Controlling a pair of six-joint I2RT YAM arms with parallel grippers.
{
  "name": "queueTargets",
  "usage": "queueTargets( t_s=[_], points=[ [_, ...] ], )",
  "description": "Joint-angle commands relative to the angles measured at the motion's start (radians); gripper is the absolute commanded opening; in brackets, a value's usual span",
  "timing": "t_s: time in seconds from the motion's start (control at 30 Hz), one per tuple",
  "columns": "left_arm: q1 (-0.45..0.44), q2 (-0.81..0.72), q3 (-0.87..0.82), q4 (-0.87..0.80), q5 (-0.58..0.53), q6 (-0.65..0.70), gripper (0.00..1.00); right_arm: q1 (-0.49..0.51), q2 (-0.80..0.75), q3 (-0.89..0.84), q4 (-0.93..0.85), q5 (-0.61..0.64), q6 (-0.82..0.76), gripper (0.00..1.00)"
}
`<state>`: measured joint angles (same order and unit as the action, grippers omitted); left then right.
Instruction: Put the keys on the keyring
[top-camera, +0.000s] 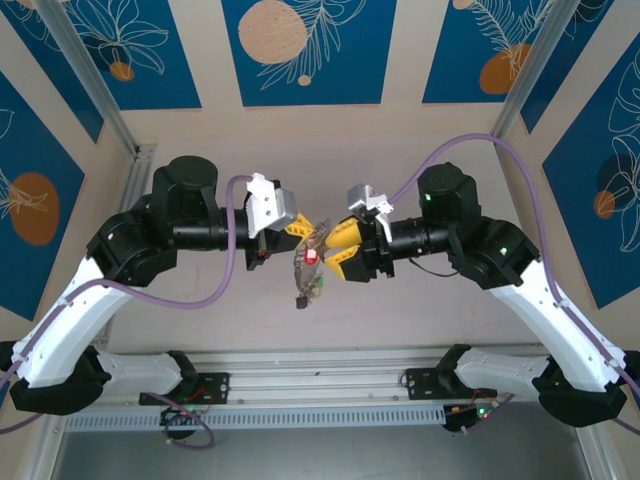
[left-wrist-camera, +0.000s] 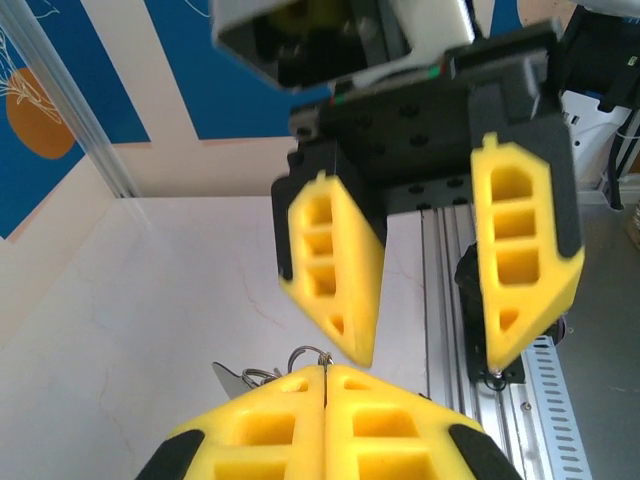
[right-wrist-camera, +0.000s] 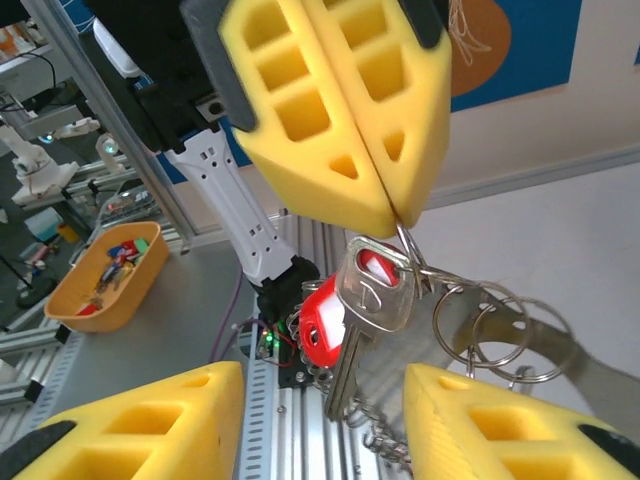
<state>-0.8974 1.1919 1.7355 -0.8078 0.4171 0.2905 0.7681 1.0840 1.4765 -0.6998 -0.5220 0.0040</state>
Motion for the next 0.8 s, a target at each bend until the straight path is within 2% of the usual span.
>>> queueTargets(
  t_s=[0.0,0.27,0.33,0.57,0.7,0.77],
  points=[
    [-0.008,-0.021,0.004,0.073,-0.003,-0.006,0.00,0.012,0.013,-0.011,0.058,-0.054,0.056,0.44],
    [-0.008,-0.026,-0.005,0.085,0.001,-0.012,0.00,0.019,0.046,0.002,0.071,-0.065,0.062,0.44],
    [-0.008,-0.027,-0.005,0.087,0.000,-0.012,0.00,0.018,0.049,-0.004,0.089,-0.071,0.070,0.40],
    [-0.008,-0.029,-0.009,0.087,-0.011,-0.013,0.00,0.019,0.054,0.003,0.078,-0.069,0.059,0.21],
    [-0.008,-0.033,-0.014,0.091,-0.016,-0.014,0.00,0.019,0.044,-0.001,0.069,-0.056,0.048,0.02],
    [-0.008,-0.035,-0.015,0.091,-0.018,-0.013,0.00,0.017,0.035,-0.008,0.068,-0.046,0.045,0.00]
  ],
)
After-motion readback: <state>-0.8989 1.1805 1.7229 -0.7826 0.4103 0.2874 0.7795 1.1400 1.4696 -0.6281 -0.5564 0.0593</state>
